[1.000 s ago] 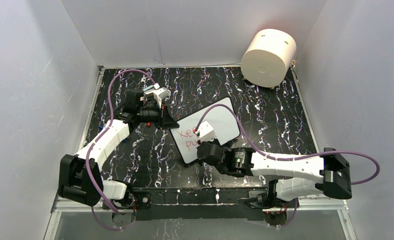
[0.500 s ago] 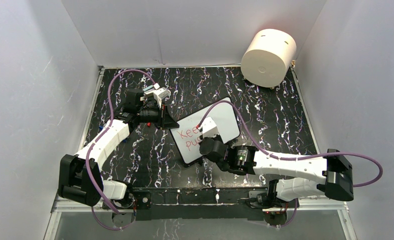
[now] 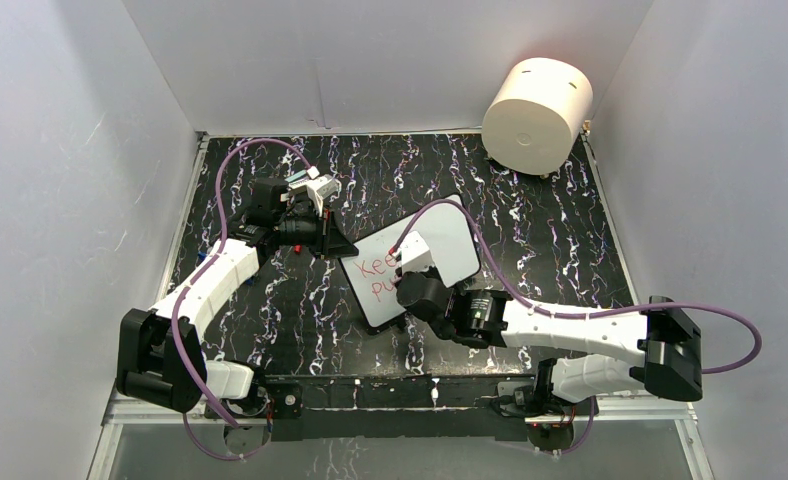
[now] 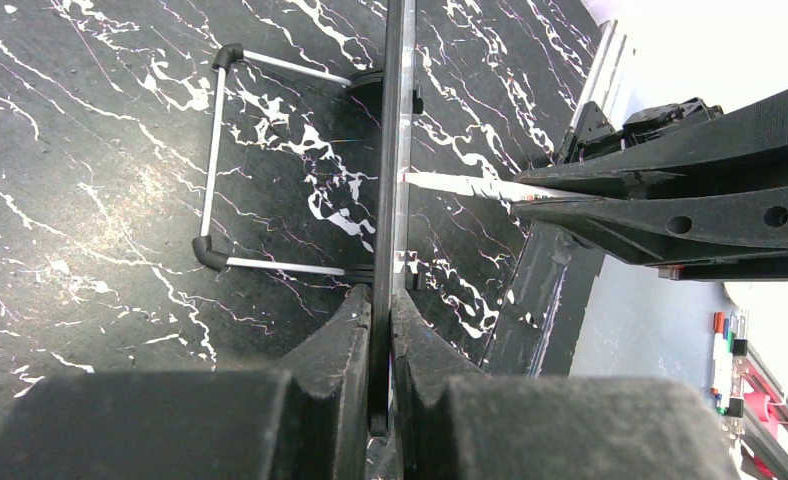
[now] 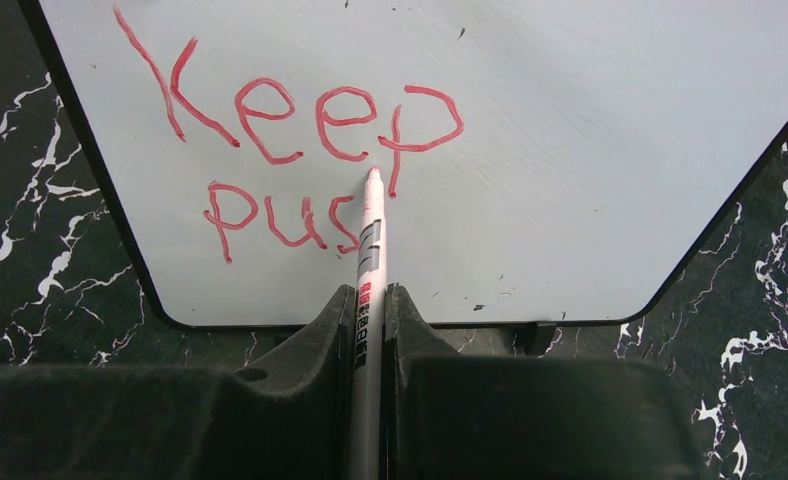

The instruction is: Write a sentence on the whiteboard

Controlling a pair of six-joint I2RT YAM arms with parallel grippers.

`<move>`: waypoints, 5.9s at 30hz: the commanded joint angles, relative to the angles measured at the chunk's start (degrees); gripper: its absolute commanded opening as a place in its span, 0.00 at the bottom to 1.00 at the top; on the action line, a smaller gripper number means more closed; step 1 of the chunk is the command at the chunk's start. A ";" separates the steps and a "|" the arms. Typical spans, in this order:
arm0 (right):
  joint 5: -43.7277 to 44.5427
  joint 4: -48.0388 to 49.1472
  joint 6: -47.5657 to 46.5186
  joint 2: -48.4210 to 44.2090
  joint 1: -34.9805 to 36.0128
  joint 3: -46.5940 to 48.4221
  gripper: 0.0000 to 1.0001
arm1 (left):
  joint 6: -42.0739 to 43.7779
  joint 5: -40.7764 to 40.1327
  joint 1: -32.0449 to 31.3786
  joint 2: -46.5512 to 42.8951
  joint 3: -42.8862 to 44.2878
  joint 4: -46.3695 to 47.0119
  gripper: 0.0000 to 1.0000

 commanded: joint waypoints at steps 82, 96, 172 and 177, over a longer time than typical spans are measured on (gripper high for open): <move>-6.79 -9.13 5.91 -0.79 -1.40 1.76 0.00 | 1.87 -5.90 -0.66 1.78 -0.57 -4.20 0.00; -6.12 -5.93 2.71 1.61 -1.77 3.25 0.00 | 1.87 -5.67 -0.67 1.86 -0.57 -4.34 0.00; -6.71 -12.41 6.25 -1.67 -3.60 1.14 0.00 | 1.87 -6.26 -0.65 1.77 -0.48 -4.38 0.00; -5.19 -10.73 4.74 -3.54 -3.64 0.67 0.00 | 1.87 -6.17 -0.68 1.77 -0.49 -4.44 0.00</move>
